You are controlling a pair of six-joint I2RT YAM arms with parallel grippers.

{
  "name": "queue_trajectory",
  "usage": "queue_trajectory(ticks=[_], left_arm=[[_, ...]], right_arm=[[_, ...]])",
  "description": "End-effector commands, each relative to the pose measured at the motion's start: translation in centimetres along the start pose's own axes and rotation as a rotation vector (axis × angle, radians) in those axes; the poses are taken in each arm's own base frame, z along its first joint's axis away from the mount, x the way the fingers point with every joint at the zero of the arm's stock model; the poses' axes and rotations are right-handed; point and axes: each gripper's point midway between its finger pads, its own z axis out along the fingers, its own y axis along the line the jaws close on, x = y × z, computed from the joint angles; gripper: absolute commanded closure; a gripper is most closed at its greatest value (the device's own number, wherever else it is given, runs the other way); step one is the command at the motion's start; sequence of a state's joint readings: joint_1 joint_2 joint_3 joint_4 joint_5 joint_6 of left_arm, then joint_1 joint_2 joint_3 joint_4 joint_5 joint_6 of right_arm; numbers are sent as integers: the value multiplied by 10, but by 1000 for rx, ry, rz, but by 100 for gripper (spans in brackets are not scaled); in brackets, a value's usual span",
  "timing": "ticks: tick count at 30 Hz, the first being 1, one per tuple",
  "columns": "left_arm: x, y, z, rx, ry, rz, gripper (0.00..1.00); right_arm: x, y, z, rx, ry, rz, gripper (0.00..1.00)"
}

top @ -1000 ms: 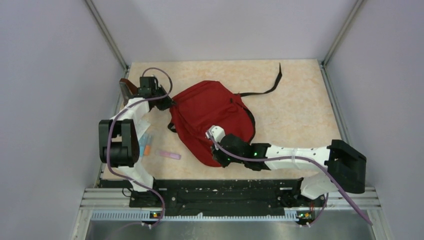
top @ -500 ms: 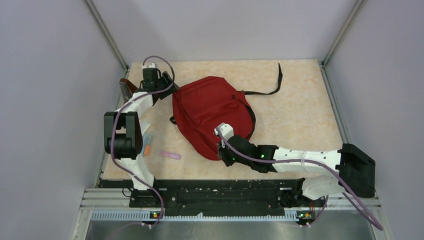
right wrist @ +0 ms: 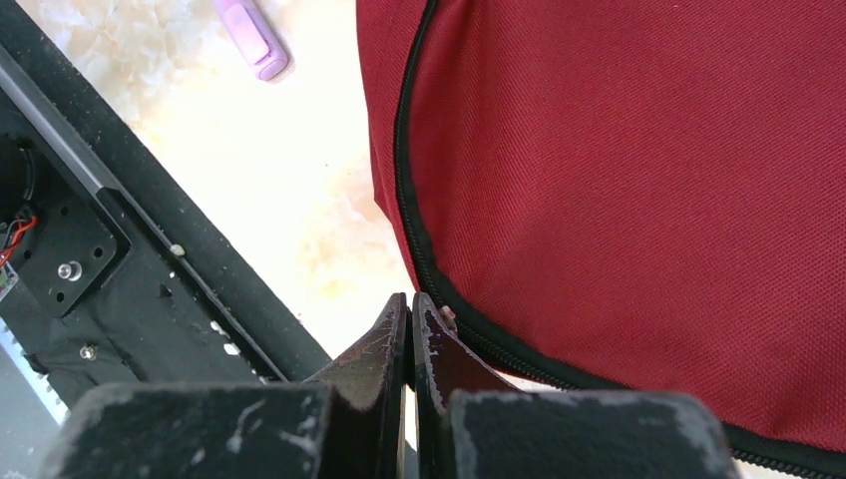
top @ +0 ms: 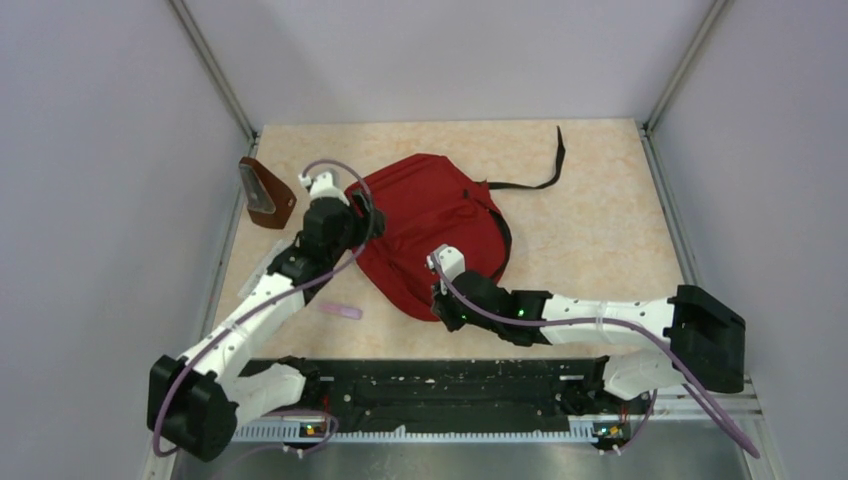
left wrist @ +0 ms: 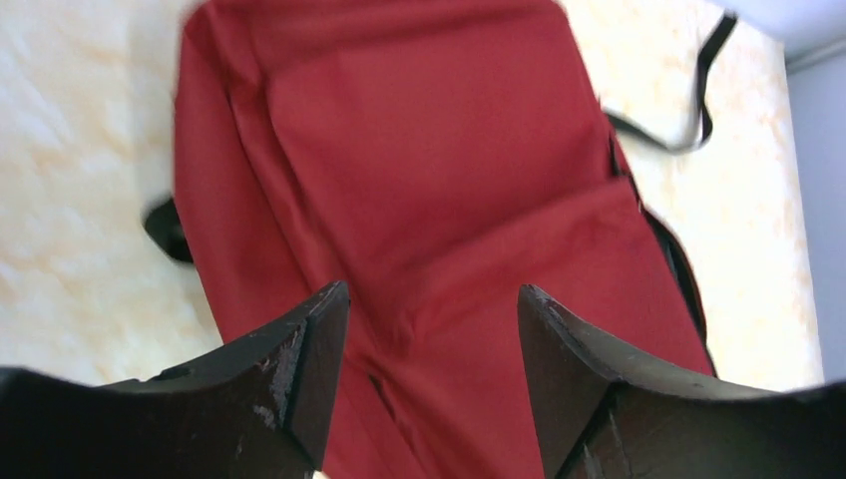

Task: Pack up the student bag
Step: Zip the student bag at the center of the board.

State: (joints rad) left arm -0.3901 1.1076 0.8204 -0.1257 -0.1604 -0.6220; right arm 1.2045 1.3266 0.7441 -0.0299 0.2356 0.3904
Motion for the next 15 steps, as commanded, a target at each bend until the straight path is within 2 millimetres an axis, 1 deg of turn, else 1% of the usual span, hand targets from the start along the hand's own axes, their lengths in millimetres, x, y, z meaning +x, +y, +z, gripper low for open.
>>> queue_trajectory(ticks=[1, 5, 8, 11, 15], left_arm=[[60, 6, -24, -20, 109, -82, 34], [110, -5, -44, 35, 213, -99, 35], [141, -5, -53, 36, 286, -113, 35], [162, -5, -57, 39, 317, -128, 35], [178, -10, -57, 66, 345, -172, 35]], right_arm=[[-17, 12, 3, -17, -62, 12, 100], [-17, 11, 6, -12, -67, 9, 100], [-15, 11, 8, -10, -64, 8, 100], [-14, 9, 8, -6, -61, 9, 100], [-13, 10, 9, -8, -59, 13, 100]])
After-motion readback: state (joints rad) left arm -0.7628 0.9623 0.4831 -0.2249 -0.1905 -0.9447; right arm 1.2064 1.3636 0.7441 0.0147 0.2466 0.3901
